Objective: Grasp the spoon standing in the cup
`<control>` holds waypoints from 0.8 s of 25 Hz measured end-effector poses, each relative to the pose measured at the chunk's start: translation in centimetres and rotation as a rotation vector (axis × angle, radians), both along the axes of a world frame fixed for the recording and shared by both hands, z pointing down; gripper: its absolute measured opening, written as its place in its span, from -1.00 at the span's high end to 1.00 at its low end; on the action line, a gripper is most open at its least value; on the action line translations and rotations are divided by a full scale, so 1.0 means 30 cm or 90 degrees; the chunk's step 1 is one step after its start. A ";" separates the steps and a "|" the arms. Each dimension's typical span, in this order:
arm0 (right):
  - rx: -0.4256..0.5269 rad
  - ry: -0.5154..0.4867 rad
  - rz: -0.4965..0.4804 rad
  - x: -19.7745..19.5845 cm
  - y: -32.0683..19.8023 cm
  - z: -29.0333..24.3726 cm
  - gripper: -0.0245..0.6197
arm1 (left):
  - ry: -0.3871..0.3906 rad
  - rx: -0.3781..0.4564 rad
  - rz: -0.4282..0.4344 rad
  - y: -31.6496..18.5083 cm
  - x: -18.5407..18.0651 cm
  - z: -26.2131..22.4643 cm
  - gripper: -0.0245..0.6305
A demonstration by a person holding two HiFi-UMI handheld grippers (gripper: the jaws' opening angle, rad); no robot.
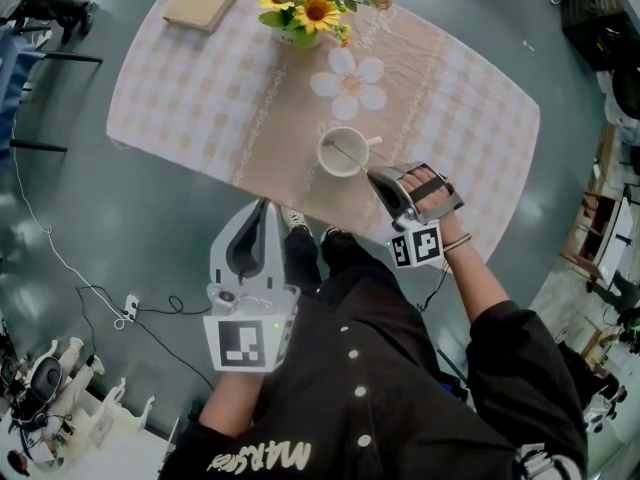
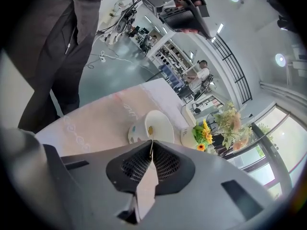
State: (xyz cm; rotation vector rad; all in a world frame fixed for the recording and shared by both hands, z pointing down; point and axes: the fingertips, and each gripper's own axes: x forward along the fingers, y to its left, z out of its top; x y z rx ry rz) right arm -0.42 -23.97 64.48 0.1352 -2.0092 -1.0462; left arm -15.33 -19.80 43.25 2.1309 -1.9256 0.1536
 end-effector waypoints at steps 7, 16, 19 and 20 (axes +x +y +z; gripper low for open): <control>-0.002 -0.004 -0.003 -0.012 -0.002 -0.023 0.91 | -0.003 0.003 0.003 -0.022 0.003 -0.004 0.87; -0.027 -0.018 0.012 -0.019 -0.013 -0.082 0.91 | -0.006 0.021 0.012 -0.055 0.006 -0.031 0.87; -0.034 -0.027 0.020 -0.018 -0.015 -0.114 0.91 | -0.004 0.031 0.015 -0.065 0.011 -0.050 0.87; -0.036 -0.029 0.022 -0.015 -0.015 -0.123 0.91 | -0.005 0.033 0.017 -0.068 0.012 -0.056 0.87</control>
